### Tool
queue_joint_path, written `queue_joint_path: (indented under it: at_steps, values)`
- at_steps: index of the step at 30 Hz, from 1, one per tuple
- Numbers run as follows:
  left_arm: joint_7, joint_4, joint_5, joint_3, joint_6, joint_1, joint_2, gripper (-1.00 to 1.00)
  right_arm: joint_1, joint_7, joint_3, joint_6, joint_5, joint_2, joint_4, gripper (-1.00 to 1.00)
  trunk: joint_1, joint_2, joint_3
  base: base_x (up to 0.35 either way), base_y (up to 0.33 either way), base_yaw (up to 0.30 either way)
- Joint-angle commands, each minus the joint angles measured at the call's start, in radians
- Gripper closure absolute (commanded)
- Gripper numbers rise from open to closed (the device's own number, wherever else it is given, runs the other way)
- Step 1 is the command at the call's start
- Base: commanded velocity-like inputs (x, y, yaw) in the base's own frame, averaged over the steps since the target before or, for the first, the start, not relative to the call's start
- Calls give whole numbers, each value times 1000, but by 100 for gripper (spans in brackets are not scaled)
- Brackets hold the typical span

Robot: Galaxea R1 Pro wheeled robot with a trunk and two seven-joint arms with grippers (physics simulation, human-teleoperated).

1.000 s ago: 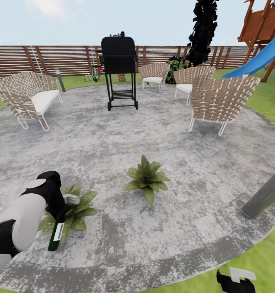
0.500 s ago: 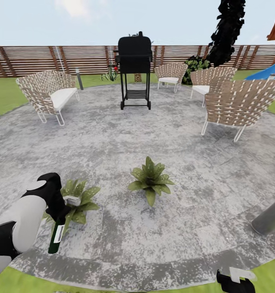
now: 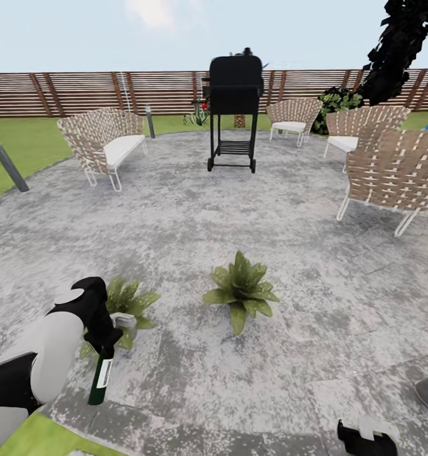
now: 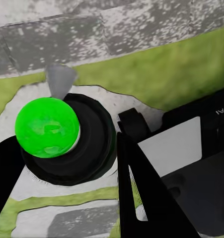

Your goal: Pick up the pesticide atomizer in the garden and spray insectifuge to fully cover both potted plants in the garden.

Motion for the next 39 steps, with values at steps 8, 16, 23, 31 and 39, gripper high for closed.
queue_joint_path:
  at_steps: [8, 16, 23, 31, 39]
  values:
    - [-8, -46, -10, 9, 11, 19, -2, 100, -1, -3, -7, -5, 13, -3, 3, -100, 0, 0, -1, 276, -132, 10]
    - [-8, -54, -11, 8, 11, 23, 0, 100, -1, -2, -7, -5, 12, -3, 3, -100, 0, 0, -1, 35, -12, 0]
    - [12, -71, -3, 9, 21, 66, 1, 100, -1, -3, -7, -5, 12, 0, 3, -100, 0, 0, -1, 0, 0, 3]
    - [44, -73, 46, 9, 23, 99, -12, 100, -1, -3, -7, -5, 12, 3, 3, -100, 0, 0, -1, 47, -44, 177]
    - [129, -73, 102, 9, 23, 101, -29, 100, -1, -3, -7, -7, 12, 1, 3, -100, 0, 0, -1, 144, -194, 20]
